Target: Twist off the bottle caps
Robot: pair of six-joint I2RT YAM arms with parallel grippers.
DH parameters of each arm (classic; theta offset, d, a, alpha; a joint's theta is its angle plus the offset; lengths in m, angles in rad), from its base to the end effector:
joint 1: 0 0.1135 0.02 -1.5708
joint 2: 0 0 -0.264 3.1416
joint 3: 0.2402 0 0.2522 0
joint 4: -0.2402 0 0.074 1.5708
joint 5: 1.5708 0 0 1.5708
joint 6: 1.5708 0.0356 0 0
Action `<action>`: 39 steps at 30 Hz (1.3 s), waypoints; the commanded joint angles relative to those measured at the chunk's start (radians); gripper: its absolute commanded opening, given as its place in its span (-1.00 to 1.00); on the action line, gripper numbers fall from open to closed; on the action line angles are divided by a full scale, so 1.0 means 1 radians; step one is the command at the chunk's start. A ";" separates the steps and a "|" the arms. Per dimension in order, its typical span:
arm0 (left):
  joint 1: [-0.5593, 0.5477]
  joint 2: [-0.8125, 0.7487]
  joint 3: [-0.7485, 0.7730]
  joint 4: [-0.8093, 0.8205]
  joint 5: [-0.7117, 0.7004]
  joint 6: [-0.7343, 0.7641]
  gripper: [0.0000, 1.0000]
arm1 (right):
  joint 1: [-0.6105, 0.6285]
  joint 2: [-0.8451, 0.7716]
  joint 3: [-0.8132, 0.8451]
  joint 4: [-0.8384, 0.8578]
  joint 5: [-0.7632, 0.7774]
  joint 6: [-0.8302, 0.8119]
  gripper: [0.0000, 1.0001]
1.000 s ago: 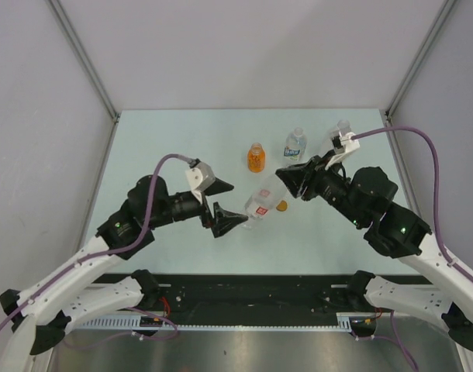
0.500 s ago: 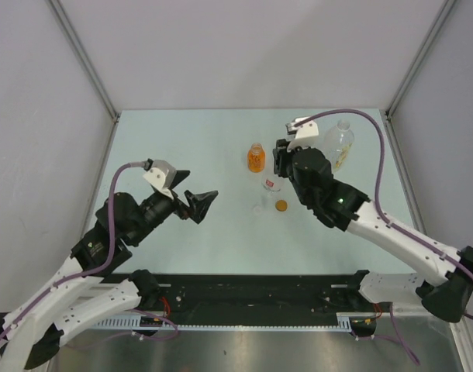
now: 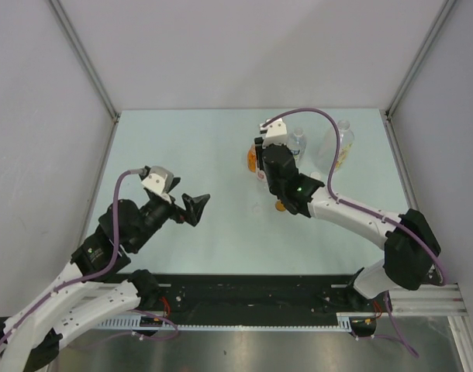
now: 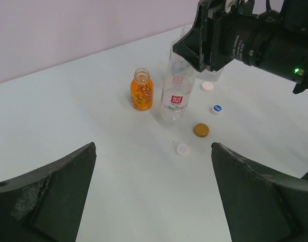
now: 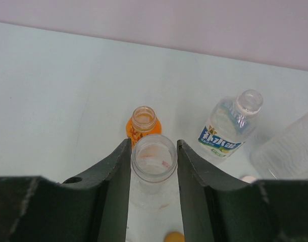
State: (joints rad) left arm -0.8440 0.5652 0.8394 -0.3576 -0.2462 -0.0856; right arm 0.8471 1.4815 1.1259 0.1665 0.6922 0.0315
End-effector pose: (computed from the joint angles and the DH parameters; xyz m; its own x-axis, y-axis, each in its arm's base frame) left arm 0.0894 -0.0875 0.3699 -0.1033 -0.0086 -0.9946 0.5566 0.8282 -0.0650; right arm 0.2465 0.2447 0.3283 -0.1295 -0.1099 -0.9855 -0.1578 0.9835 -0.0890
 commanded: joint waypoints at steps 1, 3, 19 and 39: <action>-0.001 -0.004 -0.013 0.006 -0.027 0.021 0.99 | -0.022 0.026 -0.017 0.142 0.001 0.001 -1.00; -0.001 0.004 -0.014 0.003 -0.024 0.026 0.99 | -0.039 0.029 -0.038 0.159 -0.013 0.016 -1.00; -0.001 0.068 -0.023 0.039 0.007 0.010 1.00 | -0.059 0.056 -0.087 0.137 -0.079 0.074 -1.00; -0.001 0.101 -0.023 0.046 0.031 0.007 0.99 | -0.057 0.039 -0.100 0.099 -0.077 0.088 0.17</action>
State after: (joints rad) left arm -0.8440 0.6632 0.8146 -0.3485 -0.2283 -0.0723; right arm 0.7887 1.5330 1.0283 0.2588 0.6033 0.1047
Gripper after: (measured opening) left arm 0.996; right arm 0.561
